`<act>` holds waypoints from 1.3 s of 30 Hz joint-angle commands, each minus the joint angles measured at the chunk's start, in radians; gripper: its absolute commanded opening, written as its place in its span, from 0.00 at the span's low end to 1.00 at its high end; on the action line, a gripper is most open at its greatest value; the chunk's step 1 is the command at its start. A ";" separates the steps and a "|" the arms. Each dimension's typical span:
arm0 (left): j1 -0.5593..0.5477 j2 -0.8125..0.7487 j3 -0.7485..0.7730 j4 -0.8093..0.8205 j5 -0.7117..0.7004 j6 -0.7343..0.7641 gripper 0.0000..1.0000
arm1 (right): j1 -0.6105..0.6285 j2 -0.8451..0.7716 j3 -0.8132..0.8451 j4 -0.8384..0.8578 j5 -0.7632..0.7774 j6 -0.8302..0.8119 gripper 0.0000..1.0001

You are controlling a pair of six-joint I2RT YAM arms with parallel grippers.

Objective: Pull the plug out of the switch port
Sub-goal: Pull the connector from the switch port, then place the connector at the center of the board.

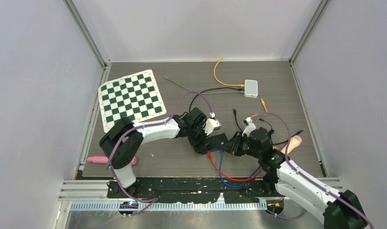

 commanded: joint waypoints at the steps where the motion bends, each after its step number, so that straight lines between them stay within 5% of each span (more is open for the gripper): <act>1: -0.006 -0.018 -0.026 -0.023 0.007 0.037 0.61 | 0.004 -0.141 0.075 0.000 0.161 -0.039 0.05; 10: -0.011 -0.013 -0.027 -0.032 -0.021 0.037 0.69 | 0.004 -0.381 0.191 0.026 0.368 -0.105 0.05; 11: -0.012 -0.012 -0.027 -0.031 -0.021 0.034 0.72 | 0.004 -0.383 0.218 0.005 0.371 -0.119 0.05; 13: -0.014 -0.013 -0.024 -0.028 -0.023 0.031 0.97 | 0.004 -0.386 0.264 -0.051 0.361 -0.138 0.05; 14: -0.015 -0.016 -0.025 -0.026 -0.027 0.031 0.99 | 0.004 -0.386 0.279 -0.064 0.355 -0.143 0.05; 24: -0.015 -0.181 -0.037 0.022 -0.075 0.014 1.00 | 0.004 -0.391 0.636 -0.331 0.396 -0.307 0.05; 39: -0.015 -0.447 -0.122 0.081 -0.277 -0.008 1.00 | 0.004 -0.333 0.879 -0.379 0.375 -0.378 0.05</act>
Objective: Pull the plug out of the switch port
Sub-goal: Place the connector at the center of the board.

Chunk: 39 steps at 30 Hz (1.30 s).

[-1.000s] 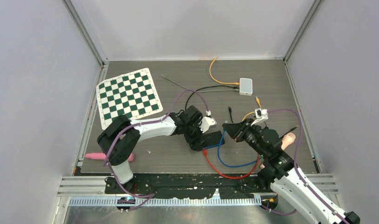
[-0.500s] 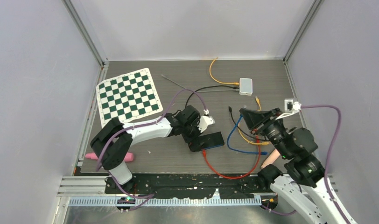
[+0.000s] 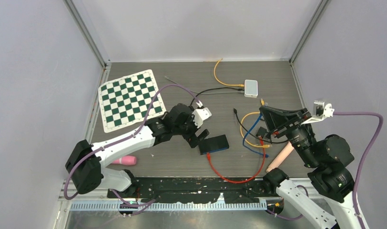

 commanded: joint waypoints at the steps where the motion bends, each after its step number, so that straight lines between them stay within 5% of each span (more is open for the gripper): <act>1: 0.000 -0.037 -0.023 0.032 -0.072 -0.009 1.00 | 0.004 0.016 0.078 0.031 0.018 0.027 0.05; 7: -0.002 -0.038 -0.034 0.050 -0.086 -0.029 1.00 | 0.004 -0.050 -0.029 0.289 0.071 0.269 0.05; 10: -0.001 -0.039 -0.029 0.054 -0.096 -0.036 1.00 | 0.004 -0.029 -0.203 0.563 0.010 0.456 0.05; 12: -0.001 -0.047 -0.026 0.045 -0.097 -0.035 1.00 | 0.004 0.021 -0.228 0.596 -0.035 0.484 0.05; 18: -0.001 -0.098 -0.078 0.057 -0.150 -0.047 1.00 | 0.004 0.047 -0.280 0.506 0.100 0.511 0.05; 26: -0.001 -0.115 -0.095 0.066 -0.182 -0.056 1.00 | 0.004 0.090 -0.212 0.449 0.059 0.415 0.05; 39: -0.002 -0.109 -0.094 0.065 -0.188 -0.055 0.99 | 0.004 0.312 0.317 -0.145 0.320 -0.074 0.05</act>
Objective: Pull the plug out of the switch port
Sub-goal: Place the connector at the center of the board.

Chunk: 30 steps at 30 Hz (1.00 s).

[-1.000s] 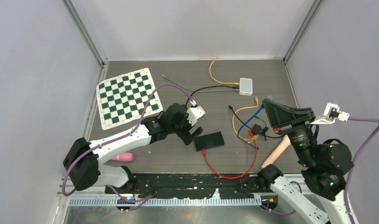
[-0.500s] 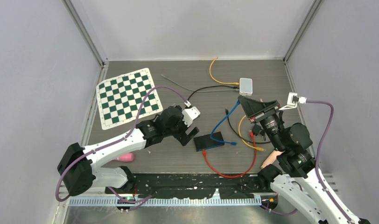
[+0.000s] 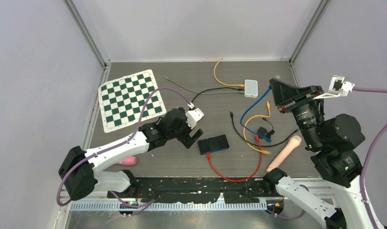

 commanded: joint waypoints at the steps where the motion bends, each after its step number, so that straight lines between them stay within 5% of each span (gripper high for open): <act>1: -0.001 -0.013 0.008 0.044 -0.010 -0.005 0.99 | 0.004 0.111 0.097 -0.234 0.159 -0.194 0.05; 8: -0.001 -0.007 0.003 0.037 -0.001 -0.006 0.99 | -0.037 0.323 0.188 -0.405 0.085 -0.278 0.05; 10: -0.001 0.000 0.010 0.032 0.002 -0.003 0.99 | -0.098 0.393 0.186 -0.399 -0.079 -0.305 0.05; 12: -0.001 0.003 0.015 0.021 0.004 -0.004 0.99 | -0.206 0.466 0.182 -0.381 -0.285 -0.299 0.05; 16: -0.001 0.003 0.010 0.019 0.006 -0.007 0.99 | -0.389 0.636 0.129 -0.255 -0.442 -0.265 0.05; 22: -0.001 0.005 0.010 0.003 0.004 -0.007 0.99 | -0.462 0.932 0.218 -0.202 -0.652 -0.232 0.05; 30: -0.001 0.017 0.002 0.006 0.003 -0.012 0.99 | -0.475 1.023 0.164 -0.084 -0.801 -0.121 0.11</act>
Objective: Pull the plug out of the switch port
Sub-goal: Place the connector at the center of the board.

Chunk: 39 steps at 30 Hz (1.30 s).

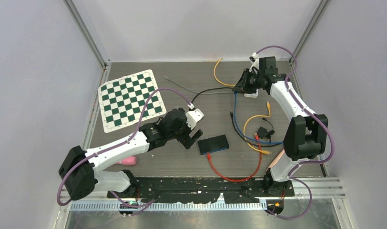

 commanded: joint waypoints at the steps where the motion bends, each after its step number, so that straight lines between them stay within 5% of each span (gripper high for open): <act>1: -0.001 0.022 0.011 0.013 0.002 -0.007 0.99 | -0.001 -0.016 0.002 0.112 -0.099 0.057 0.14; 5: -0.001 0.040 0.034 -0.003 0.017 0.003 0.99 | -0.020 0.007 -0.019 0.102 -0.035 0.068 0.34; 11: -0.001 0.029 0.020 -0.001 0.002 0.001 0.99 | -0.042 -0.071 -0.043 0.069 0.010 0.043 0.49; 16: 0.000 0.004 -0.002 0.032 -0.031 -0.017 0.99 | -0.043 -0.213 -0.162 0.047 0.105 0.005 0.49; 22: -0.001 -0.009 -0.005 0.059 -0.076 -0.026 0.99 | 0.005 -0.351 -0.426 0.194 0.020 0.071 0.50; 31: -0.001 -0.017 0.001 0.030 -0.092 -0.077 0.99 | 0.233 -0.076 -0.325 0.171 0.143 0.039 0.33; 39: 0.000 -0.081 -0.068 0.057 -0.130 -0.107 0.99 | 0.267 0.100 -0.259 0.188 0.266 0.053 0.23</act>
